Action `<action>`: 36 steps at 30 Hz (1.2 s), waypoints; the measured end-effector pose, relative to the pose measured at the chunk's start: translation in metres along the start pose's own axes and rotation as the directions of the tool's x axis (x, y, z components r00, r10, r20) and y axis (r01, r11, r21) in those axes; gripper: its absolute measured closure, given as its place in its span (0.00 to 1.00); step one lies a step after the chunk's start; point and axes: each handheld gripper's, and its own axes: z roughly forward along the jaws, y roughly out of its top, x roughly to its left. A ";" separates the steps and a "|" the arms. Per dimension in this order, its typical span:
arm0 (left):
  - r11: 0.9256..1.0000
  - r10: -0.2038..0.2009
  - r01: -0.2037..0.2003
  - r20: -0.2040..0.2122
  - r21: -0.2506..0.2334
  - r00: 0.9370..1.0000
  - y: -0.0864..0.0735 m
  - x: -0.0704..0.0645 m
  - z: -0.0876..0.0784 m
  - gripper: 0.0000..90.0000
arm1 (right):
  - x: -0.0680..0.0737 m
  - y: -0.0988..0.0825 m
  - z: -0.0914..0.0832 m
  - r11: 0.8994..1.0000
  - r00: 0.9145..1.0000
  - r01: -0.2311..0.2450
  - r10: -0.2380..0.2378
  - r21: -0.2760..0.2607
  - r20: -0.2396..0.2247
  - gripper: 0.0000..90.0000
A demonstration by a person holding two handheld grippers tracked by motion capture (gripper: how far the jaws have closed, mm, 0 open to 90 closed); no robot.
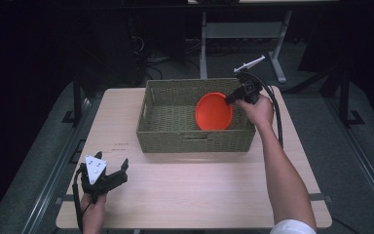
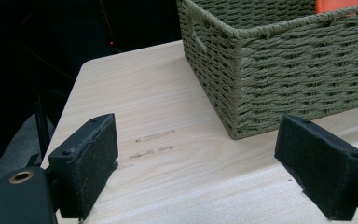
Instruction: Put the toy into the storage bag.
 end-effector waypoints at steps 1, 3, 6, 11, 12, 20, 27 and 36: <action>1.000 0.000 0.000 0.000 0.001 1.000 0.000 0.000 0.000 0.14 | 0.000 -0.001 0.003 1.000 1.000 -0.007 0.007 0.010 -0.003 0.91; 1.000 0.002 -0.002 0.000 0.000 1.000 0.000 0.000 0.000 0.14 | 0.000 -0.002 0.006 1.000 1.000 -0.004 0.004 0.016 -0.004 0.91; 1.000 0.002 -0.002 -0.001 0.000 1.000 0.000 0.001 0.000 0.14 | 0.001 -0.002 0.009 1.000 1.000 -0.007 0.007 0.022 -0.009 0.91; 1.000 -0.005 0.005 -0.002 -0.001 1.000 0.000 0.001 -0.001 0.14 | 0.000 -0.004 0.018 0.999 1.000 -0.014 0.015 0.050 -0.011 0.91; 1.000 -0.005 0.005 -0.002 -0.001 1.000 0.000 0.001 -0.001 0.14 | 0.000 -0.004 0.018 0.999 1.000 -0.014 0.015 0.050 -0.011 0.91; 1.000 0.003 -0.003 -0.001 -0.001 1.000 0.000 0.000 0.000 0.14 | -0.008 -0.011 0.028 0.995 0.999 -0.038 0.039 0.090 -0.003 0.91; 1.000 -0.002 0.002 -0.003 0.001 1.000 0.000 0.001 -0.001 0.14 | -0.005 -0.010 0.031 0.993 0.998 -0.020 0.014 0.113 0.054 0.91; 1.000 0.000 0.000 -0.003 0.004 1.000 0.000 0.000 0.000 0.14 | -0.005 -0.011 0.032 0.992 0.997 -0.010 0.001 0.122 0.078 0.90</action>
